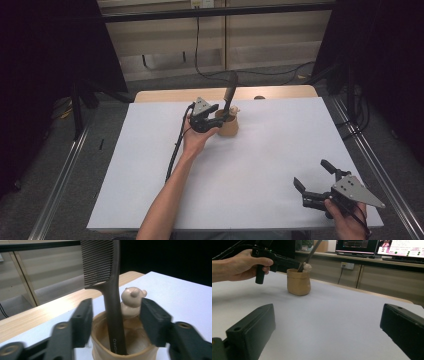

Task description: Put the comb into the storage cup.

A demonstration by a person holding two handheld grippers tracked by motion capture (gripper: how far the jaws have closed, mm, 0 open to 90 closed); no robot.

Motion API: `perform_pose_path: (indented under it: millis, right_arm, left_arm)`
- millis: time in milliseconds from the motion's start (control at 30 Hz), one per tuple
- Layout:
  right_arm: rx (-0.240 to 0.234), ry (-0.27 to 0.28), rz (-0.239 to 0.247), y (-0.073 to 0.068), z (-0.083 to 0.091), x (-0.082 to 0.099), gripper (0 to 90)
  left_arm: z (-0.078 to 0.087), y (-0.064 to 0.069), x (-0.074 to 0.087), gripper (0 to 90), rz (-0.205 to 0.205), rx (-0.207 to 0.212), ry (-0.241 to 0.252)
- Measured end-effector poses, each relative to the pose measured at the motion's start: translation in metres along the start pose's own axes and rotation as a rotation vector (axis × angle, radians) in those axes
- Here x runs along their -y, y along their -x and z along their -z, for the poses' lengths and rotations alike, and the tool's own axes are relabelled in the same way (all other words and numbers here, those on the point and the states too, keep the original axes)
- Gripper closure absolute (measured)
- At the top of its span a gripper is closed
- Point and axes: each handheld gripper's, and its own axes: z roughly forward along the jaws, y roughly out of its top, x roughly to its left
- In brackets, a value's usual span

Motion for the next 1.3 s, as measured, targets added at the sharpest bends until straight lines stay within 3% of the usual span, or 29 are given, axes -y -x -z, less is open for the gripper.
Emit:
perform_pose_path:
  millis: [233, 467, 567, 667, 800, 1000, 1067, 1167, 1300]
  right_arm:
    - [0.0, 0.001, -0.001, 0.0, 0.0, 0.0, 0.0]
    - [0.004, 0.001, -0.002, 0.0, 0.0, 0.0, 0.0]
    - [0.006, 0.001, -0.001, 0.0, 0.0, 0.0, 0.0]
    - [0.005, 0.0, 0.001, 0.0, 0.0, 0.0, 0.0]
    - [0.007, 0.0, 0.001, 0.001, 0.0, 0.0, 0.0]
    - [0.013, -0.001, -0.006, 0.001, 0.0, 0.0, 0.0]
    - [0.014, 0.002, -0.004, 0.002, 0.0, 0.0, 0.0]
    - [0.013, -0.001, -0.006, 0.002, 0.0, 0.001, 0.0]
    - [0.021, -0.005, -0.011, 0.003, 0.0, 0.002, 0.0]
  left_arm:
    - [0.004, 0.001, -0.003, 23.2, -0.007, -0.002, -0.011]
    - [0.01, 0.001, -0.008, 9.3, 0.017, -0.002, -0.007]
    - [0.013, 0.004, -0.012, 7.3, -0.002, -0.004, 0.007]
    - [0.017, 0.005, -0.016, 4.4, 0.021, 0.012, 0.03]
    - [0.024, 0.008, -0.018, 3.4, -0.025, 0.0, 0.037]
    - [0.032, 0.004, -0.016, 1.6, 0.004, -0.018, 0.056]
    - [0.035, 0.001, -0.015, 1.6, 0.032, -0.002, 0.071]
    - [0.04, -0.001, -0.017, 1.8, -0.001, -0.028, 0.075]
    - [0.048, -0.001, -0.02, 2.5, 0.018, -0.02, 0.115]
